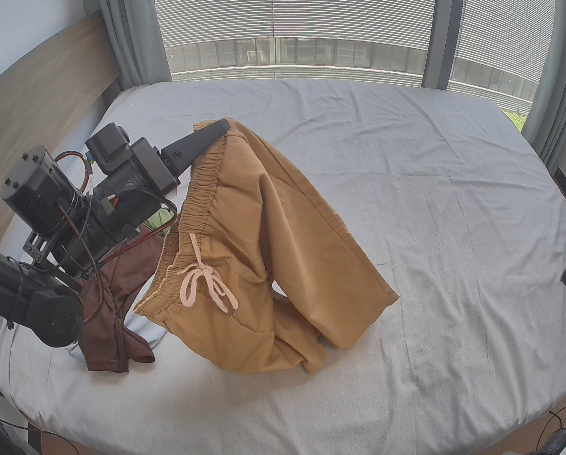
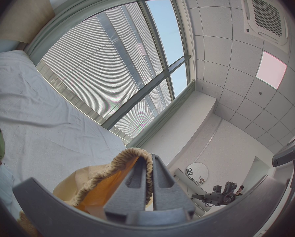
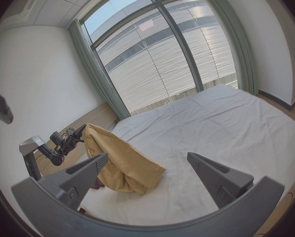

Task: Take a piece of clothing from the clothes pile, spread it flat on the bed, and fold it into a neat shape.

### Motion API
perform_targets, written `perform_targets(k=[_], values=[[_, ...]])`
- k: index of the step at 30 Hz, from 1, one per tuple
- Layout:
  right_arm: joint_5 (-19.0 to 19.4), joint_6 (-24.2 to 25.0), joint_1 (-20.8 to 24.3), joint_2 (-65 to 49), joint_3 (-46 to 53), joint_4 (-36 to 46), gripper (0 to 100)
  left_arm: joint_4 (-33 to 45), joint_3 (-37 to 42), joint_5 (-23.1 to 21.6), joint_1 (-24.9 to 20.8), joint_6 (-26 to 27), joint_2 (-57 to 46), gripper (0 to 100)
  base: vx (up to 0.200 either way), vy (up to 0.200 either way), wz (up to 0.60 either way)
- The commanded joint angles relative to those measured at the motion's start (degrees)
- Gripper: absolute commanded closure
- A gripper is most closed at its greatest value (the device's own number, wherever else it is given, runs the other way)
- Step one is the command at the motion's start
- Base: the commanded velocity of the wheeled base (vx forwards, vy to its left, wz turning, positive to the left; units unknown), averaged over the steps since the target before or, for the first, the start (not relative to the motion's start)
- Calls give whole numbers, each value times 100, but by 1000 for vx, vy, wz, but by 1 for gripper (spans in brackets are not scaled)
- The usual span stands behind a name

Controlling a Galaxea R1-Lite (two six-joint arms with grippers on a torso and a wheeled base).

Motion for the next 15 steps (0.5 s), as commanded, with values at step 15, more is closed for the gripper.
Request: perform_targets(k=[15], values=[[478, 522, 147, 4662, -361, -2893, 0, -14, -209, 16, 1, -5, 119, 100, 0, 0, 0]])
